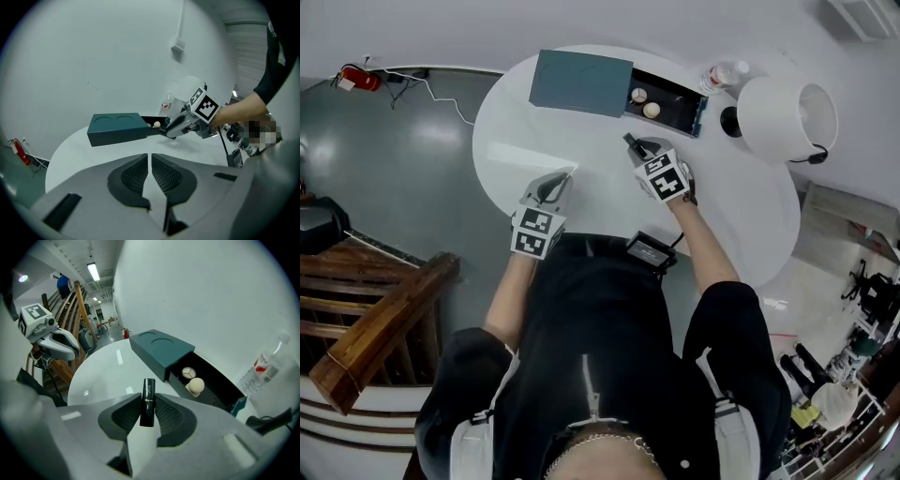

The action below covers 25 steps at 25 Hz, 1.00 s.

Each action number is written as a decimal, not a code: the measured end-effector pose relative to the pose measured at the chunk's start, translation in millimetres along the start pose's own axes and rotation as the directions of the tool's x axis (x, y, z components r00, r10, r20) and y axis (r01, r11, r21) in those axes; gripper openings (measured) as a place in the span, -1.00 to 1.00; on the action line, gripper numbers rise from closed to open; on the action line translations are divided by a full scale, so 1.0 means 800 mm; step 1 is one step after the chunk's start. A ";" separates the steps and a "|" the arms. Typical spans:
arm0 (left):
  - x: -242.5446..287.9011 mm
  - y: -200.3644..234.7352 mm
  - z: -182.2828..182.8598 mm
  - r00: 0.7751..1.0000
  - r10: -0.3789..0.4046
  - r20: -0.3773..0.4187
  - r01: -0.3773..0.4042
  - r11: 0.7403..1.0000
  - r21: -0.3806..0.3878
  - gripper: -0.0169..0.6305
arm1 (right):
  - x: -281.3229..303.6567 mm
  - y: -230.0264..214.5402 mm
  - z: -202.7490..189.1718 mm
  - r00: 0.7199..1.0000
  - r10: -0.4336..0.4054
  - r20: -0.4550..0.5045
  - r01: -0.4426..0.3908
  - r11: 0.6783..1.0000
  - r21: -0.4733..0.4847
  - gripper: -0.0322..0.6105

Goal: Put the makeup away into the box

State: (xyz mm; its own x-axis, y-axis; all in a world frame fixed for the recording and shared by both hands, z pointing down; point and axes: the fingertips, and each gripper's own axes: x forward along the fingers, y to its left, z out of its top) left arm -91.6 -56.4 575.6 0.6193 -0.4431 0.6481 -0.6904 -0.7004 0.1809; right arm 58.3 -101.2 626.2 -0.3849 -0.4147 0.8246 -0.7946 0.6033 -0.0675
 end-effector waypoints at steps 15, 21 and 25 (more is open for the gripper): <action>0.034 -0.014 0.023 0.998 -0.067 -0.022 0.068 0.996 0.063 -0.90 | -0.088 -0.108 0.028 0.978 -0.165 0.126 0.146 0.979 0.145 -0.62; 0.036 -0.003 0.025 0.998 -0.051 -0.025 0.052 0.998 0.046 -0.90 | -0.070 -0.160 0.031 0.975 -0.196 0.103 0.169 0.960 0.224 -0.62; 0.035 0.006 0.020 0.999 -0.035 -0.031 0.036 0.999 0.026 -0.90 | -0.045 -0.184 0.028 0.980 -0.192 0.058 0.175 0.959 0.222 -0.62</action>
State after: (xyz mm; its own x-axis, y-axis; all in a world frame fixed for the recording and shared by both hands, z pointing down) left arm -71.7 -81.4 582.7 0.6310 -0.4009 0.6642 -0.6579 -0.7302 0.1844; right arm 178.7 -190.3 593.9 -0.2517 -0.5617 0.7881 -0.9338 0.3549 -0.0453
